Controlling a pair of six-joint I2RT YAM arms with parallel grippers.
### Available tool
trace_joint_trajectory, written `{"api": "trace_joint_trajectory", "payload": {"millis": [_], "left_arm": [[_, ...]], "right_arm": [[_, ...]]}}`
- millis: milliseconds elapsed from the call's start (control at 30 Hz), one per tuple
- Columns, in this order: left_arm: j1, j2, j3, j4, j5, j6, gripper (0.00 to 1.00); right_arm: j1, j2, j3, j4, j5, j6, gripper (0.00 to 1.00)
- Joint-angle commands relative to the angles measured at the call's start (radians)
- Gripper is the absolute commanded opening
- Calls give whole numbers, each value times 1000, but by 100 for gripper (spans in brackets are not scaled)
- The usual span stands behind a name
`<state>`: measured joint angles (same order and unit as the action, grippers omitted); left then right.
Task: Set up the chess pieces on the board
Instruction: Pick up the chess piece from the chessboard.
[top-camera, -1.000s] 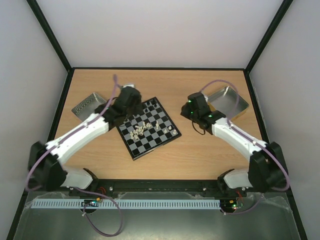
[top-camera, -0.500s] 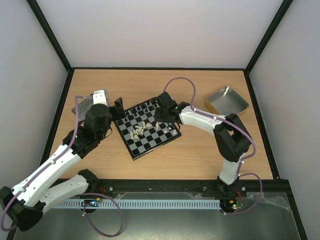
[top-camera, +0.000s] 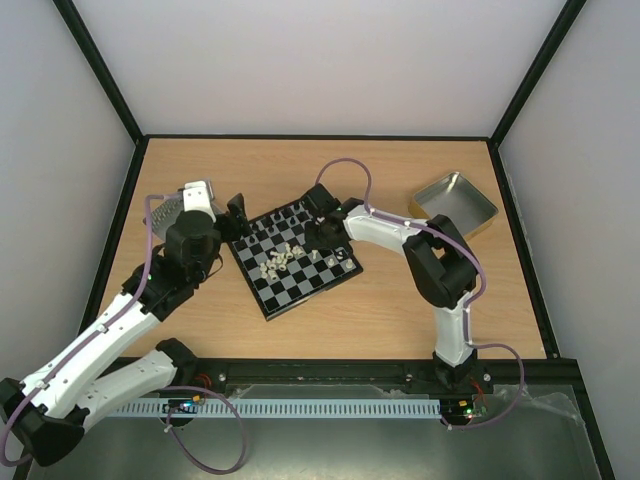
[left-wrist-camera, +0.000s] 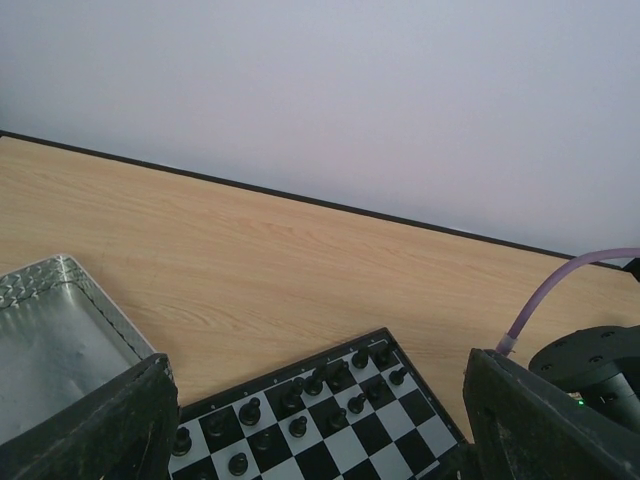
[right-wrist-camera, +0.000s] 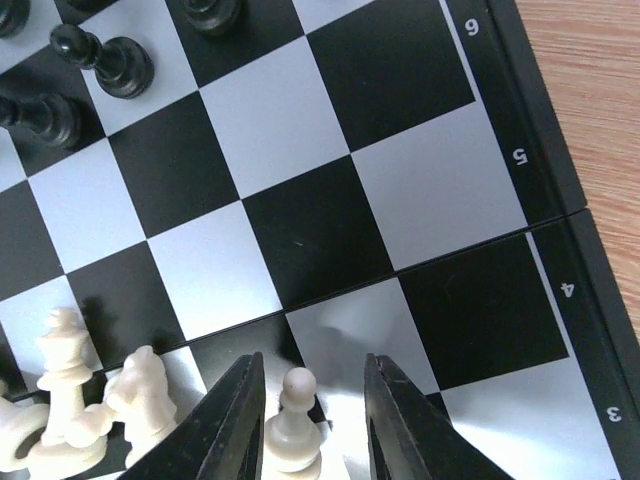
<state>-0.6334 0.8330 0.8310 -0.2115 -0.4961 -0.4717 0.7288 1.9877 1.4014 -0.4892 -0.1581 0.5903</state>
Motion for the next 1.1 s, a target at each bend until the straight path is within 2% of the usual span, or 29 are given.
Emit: {"api": "trace_joint_trajectory", "payload": {"millis": [0,433,700,900,1067], "left_arm": [[5,5,-14,25,-2,-3,79],[6,27,-15,23,-5,-10,79],[6,41,-18,30,25,-23,79],[6,59,-45,67,125,-86,80],[6,61,-147,209,291,-124,81]], "right_arm": [[2,22,33,-52,28,-15,26],[2,28,-12,9,-10,38,10],[2,-46,-112,140,-23,147,2],[1,-144,-193,271,-55,259,2],[-5,-255,-279,430,-128,416,2]]}}
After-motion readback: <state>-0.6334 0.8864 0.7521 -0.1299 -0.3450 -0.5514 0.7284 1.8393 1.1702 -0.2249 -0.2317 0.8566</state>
